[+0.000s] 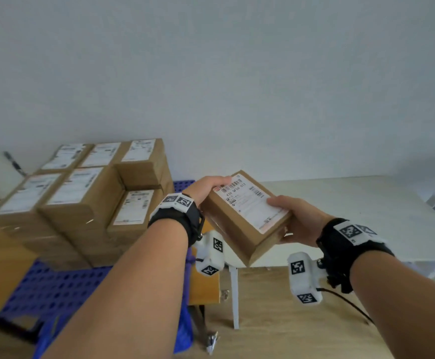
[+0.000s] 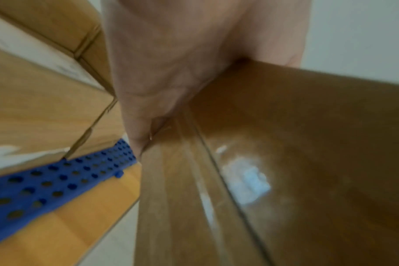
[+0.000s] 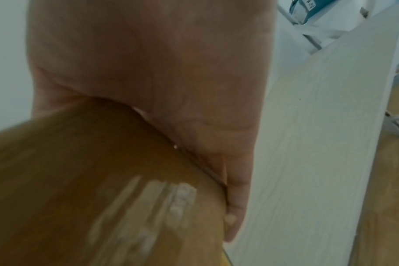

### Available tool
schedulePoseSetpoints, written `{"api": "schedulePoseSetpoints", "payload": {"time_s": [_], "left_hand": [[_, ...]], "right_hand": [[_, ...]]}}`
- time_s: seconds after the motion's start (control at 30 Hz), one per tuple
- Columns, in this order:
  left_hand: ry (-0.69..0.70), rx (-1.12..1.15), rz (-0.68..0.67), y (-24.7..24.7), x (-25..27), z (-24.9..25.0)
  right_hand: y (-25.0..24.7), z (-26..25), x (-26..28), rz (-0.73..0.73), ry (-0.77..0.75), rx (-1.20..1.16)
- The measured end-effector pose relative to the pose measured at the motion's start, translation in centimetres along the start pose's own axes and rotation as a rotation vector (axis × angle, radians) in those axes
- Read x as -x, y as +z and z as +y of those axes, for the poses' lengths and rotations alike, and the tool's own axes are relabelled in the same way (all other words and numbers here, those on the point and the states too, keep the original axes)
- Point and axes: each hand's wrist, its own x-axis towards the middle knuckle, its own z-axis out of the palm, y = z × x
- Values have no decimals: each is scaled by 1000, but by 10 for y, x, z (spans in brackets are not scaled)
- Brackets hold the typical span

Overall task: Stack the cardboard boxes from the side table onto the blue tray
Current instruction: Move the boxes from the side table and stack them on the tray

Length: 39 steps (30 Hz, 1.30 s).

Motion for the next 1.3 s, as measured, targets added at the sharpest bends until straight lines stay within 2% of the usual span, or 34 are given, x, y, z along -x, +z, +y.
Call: {"api": "schedulePoseSetpoints", "payload": {"time_s": [0.1,0.17,0.23,0.4,0.5,0.63,0.9,1.07,1.3], "left_hand": [[72,-105,82,-39,4,11],[168,-215,164,-68,6,16],[243,-305,216,-94,28,25],[417,-314,311,-176,31,25],[458,-350,356,-223,27,15],[432,-536,452,-270,21,-6],[413,-704,457,-302,15,-37],[435,-678,445,-309,9,-42],[444,-612,442,-314,3,-48]], "right_hand": [[39,-13,-1,-58,-16,12],[71,-20,-4,-66,-24,11],[105,-25,-11,-49,-32,-14],[182,-34,-35,17,-53,-100],[224,-36,-48,100,-69,-112],[263,-31,-64,181,-50,-101],[300,-35,-91,270,-42,-82],[308,-39,-101,281,-57,-125],[312,-38,-114,341,-96,-4]]}}
